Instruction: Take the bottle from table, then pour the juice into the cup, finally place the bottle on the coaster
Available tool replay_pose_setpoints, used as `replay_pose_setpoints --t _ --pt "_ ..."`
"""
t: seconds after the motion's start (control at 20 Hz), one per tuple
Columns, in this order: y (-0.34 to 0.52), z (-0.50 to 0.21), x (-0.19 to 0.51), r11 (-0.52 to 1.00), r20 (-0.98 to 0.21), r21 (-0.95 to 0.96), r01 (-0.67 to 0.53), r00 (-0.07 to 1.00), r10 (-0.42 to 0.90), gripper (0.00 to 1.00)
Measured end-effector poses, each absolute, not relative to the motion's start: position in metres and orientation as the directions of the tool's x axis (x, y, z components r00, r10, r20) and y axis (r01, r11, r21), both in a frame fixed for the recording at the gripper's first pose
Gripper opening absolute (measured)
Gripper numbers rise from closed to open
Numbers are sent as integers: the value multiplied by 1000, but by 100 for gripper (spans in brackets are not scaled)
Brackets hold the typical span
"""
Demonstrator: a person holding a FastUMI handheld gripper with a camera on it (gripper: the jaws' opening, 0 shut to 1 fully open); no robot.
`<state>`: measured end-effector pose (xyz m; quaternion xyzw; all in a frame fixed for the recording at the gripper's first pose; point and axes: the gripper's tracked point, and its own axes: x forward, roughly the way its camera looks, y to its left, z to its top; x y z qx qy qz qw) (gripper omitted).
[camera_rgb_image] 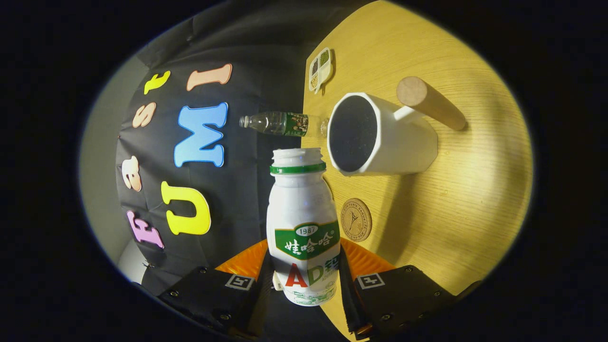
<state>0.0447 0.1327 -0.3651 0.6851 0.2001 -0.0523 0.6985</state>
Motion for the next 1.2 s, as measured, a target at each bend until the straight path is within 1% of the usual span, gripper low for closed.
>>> replay_pose_setpoints --t 0.45,1.2 --pt "132 -355 48 -23 -337 937 349 919 203 64" --pt "131 -349 51 -106 -332 928 358 921 203 64"
